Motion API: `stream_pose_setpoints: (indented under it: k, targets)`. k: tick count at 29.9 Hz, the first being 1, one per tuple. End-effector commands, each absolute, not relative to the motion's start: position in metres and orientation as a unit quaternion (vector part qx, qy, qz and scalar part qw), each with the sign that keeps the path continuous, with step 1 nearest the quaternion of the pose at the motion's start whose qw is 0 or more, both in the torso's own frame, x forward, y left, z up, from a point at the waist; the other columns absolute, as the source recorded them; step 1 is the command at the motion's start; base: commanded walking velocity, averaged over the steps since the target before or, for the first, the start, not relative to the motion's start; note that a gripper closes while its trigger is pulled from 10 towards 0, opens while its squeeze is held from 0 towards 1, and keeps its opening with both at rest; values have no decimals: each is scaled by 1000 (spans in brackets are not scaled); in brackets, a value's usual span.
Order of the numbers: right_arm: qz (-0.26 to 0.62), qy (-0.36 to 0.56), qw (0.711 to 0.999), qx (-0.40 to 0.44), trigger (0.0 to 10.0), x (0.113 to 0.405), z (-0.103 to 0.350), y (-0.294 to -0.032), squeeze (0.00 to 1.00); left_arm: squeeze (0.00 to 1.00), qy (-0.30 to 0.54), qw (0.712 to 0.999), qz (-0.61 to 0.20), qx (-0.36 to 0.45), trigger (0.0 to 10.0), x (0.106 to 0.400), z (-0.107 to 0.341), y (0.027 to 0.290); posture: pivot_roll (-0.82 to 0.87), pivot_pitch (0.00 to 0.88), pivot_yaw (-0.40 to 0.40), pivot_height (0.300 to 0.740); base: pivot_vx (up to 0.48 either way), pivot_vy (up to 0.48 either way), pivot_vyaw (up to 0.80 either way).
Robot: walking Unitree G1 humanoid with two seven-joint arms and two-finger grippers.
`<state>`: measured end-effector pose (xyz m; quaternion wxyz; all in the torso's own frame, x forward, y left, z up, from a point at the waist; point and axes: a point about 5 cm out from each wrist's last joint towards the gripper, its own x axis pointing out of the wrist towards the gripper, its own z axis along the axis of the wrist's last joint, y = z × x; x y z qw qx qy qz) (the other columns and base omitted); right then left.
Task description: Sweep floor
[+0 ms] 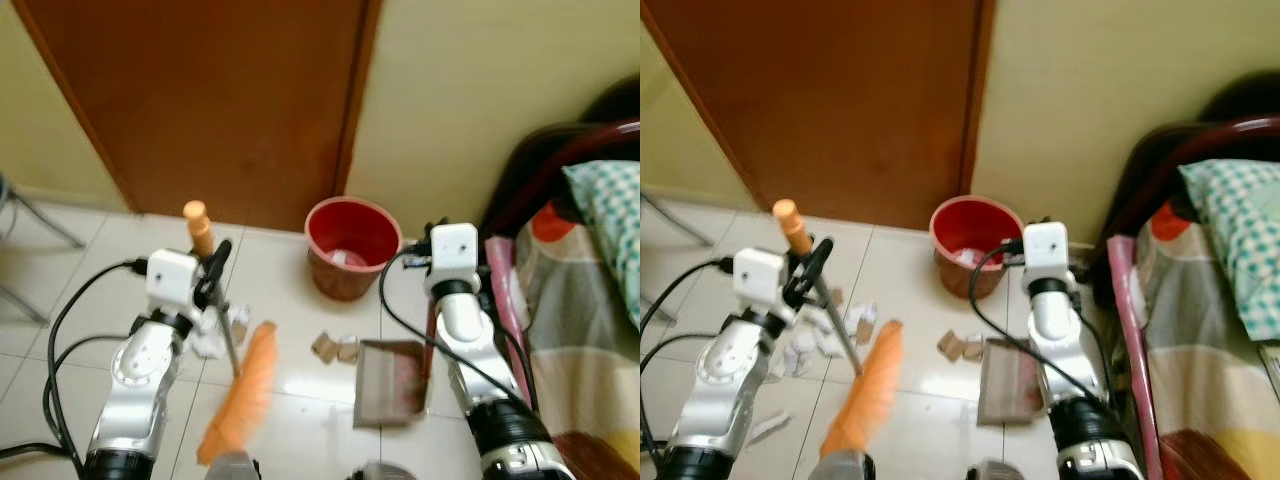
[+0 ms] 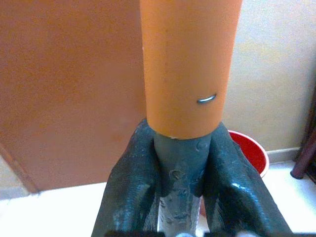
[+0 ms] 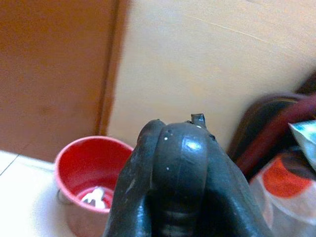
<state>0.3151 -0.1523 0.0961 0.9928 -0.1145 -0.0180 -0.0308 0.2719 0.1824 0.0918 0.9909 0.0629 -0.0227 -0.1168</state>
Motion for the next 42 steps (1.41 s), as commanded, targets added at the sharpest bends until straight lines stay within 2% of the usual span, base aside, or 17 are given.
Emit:
stream_pose_setpoints:
  k: [1, 8, 20, 23, 26, 27, 30, 31, 36, 38, 42]
  targets:
    - [-47, -26, 991, -121, 10000, 316, 100, -163, 0, 0, -32, 988, -127, 76, 10000, 273, 96, 178, 28, 118, -16, 740, 379, 0, 0]
    - [-48, -25, 991, -125, 10000, 316, 99, -164, 0, 0, -31, 988, -129, 75, 10000, 272, 96, 176, 28, 122, -19, 740, 377, 0, 0]
    - [-59, -8, 989, -134, 10000, 322, 95, -168, 0, 0, -31, 986, -150, 71, 10000, 275, 97, 169, 31, 136, -26, 740, 0, 0, 0]
    - [-86, 34, 990, -105, 10000, 332, 89, -171, 0, 0, -32, 980, -184, 72, 10000, 284, 98, 152, 40, 139, -36, 740, 0, 0, 0]
    - [-90, 38, 990, -100, 10000, 335, 89, -170, 0, 0, -37, 976, -203, 74, 10000, 287, 100, 144, 42, 140, -38, 740, 0, 0, 0]
    - [-92, 41, 990, -99, 10000, 341, 91, -167, 0, 0, -47, 971, -226, 64, 10000, 292, 106, 129, 42, 141, -41, 740, 0, 0, 0]
    - [-93, 42, 990, -100, 10000, 344, 93, -165, 0, 0, -51, 967, -243, 57, 10000, 294, 109, 120, 42, 141, -44, 740, 0, 0, 0]
    - [-97, 48, 990, -92, 10000, 347, 92, -161, 0, 0, -55, 961, -267, 51, 10000, 297, 111, 106, 42, 141, -44, 740, 0, 0, 0]
    - [-105, 68, 989, -79, 10000, 348, 87, -154, 0, 0, -53, 946, -319, 36, 10000, 296, 112, 83, 48, 140, -44, 740, 0, 0, 0]
    - [-101, 85, 988, -78, 10000, 348, 81, -145, 0, 0, -47, 927, -370, 31, 10000, 291, 111, 64, 48, 139, -43, 740, 0, 0, 0]
    - [-95, 94, 988, -80, 10000, 348, 77, -137, 0, 0, -46, 918, -393, 29, 10000, 289, 111, 55, 44, 135, -42, 740, 0, 0, 0]
